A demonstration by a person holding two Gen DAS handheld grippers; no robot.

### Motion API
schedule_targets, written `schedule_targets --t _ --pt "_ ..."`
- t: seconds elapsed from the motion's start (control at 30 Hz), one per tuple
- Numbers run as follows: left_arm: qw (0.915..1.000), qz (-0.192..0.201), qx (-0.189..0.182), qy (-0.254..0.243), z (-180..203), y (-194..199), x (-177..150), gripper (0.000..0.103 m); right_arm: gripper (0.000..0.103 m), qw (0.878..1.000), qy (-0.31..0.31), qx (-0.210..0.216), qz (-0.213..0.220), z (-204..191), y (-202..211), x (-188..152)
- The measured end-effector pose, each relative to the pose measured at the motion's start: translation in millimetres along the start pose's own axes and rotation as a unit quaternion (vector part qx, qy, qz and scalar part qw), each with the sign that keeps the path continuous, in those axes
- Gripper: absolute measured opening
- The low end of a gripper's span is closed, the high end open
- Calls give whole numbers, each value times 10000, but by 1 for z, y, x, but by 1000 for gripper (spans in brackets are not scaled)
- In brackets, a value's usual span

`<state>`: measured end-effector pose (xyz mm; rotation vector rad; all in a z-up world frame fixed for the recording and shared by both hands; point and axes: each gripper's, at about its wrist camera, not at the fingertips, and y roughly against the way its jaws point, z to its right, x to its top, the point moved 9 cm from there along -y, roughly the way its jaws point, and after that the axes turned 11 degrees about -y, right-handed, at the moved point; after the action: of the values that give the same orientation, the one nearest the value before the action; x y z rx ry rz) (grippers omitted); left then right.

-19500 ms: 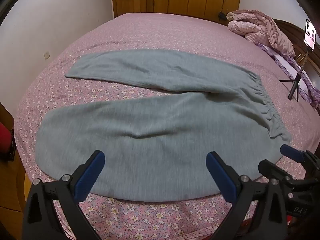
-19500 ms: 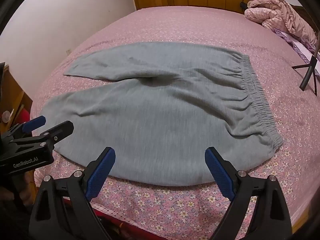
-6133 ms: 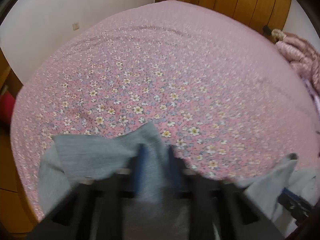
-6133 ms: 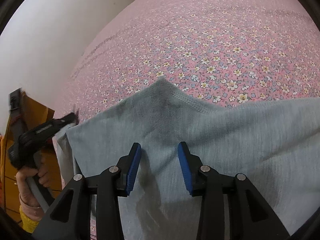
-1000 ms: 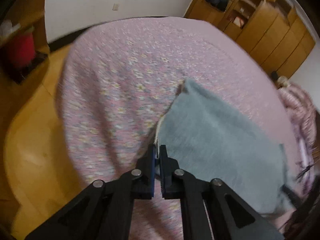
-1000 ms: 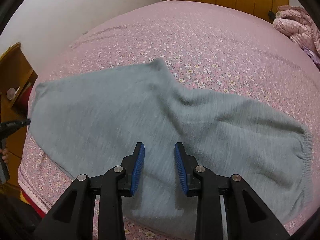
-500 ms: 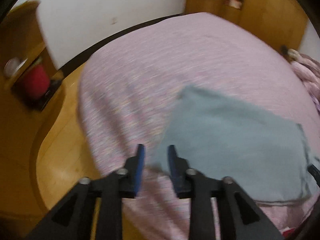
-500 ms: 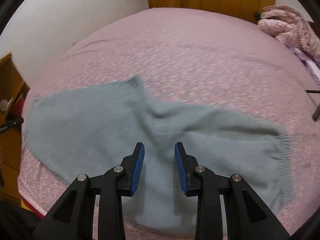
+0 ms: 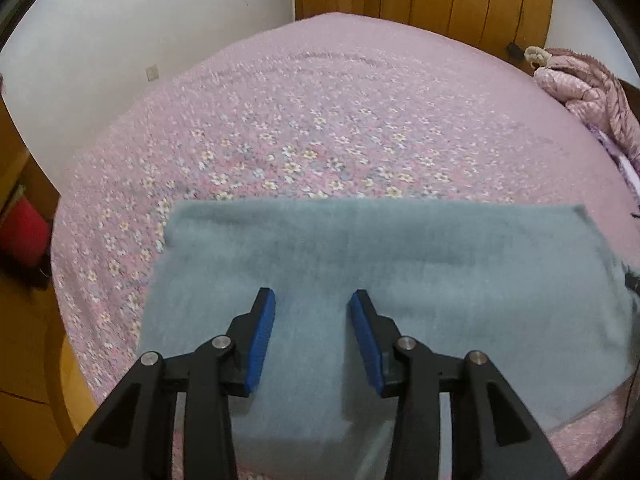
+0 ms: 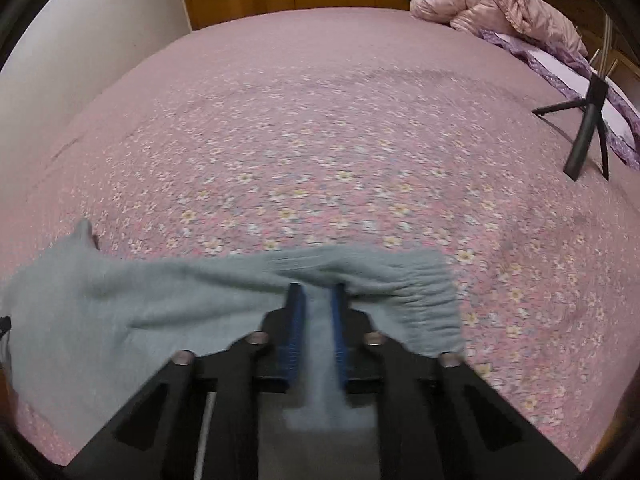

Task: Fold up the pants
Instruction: 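Open both grippers and smooth the folded sweatpants flat, then move the open right gripper to the elastic waistband of the sweatpants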

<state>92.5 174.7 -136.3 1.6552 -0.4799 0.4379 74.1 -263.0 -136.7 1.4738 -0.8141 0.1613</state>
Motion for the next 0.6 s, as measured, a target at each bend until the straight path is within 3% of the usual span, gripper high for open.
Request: schedule_targets --t 0.03,0.17,0.23,0.27,0.33,0.47,0.6 --pt "10000 3 12 1 -1 1 -1 43 0 10000 42 -59 -7 3 1 0" --pt "10000 14 35 76 -9 0 -5 48 0 9997 -205 24 -116 8 8 -2" --pt "9999 53 34 88 -13 -1 -5 49 10 9997 -215 -96 -78 4 21 -2" --pt "9999 68 50 74 -14 1 -5 49 18 9998 -156 -91 -4 -3 30 -4" --pt "9999 94 112 13 -13 2 -4 51 22 9998 69 103 140 -25 45 -8" --pt "9998 97 97 115 -15 4 -6 53 24 9963 654 544 113 -75 59 -26" --pt "9998 29 23 220 -15 11 -11 55 24 9930 1000 608 -170 -98 60 -55"
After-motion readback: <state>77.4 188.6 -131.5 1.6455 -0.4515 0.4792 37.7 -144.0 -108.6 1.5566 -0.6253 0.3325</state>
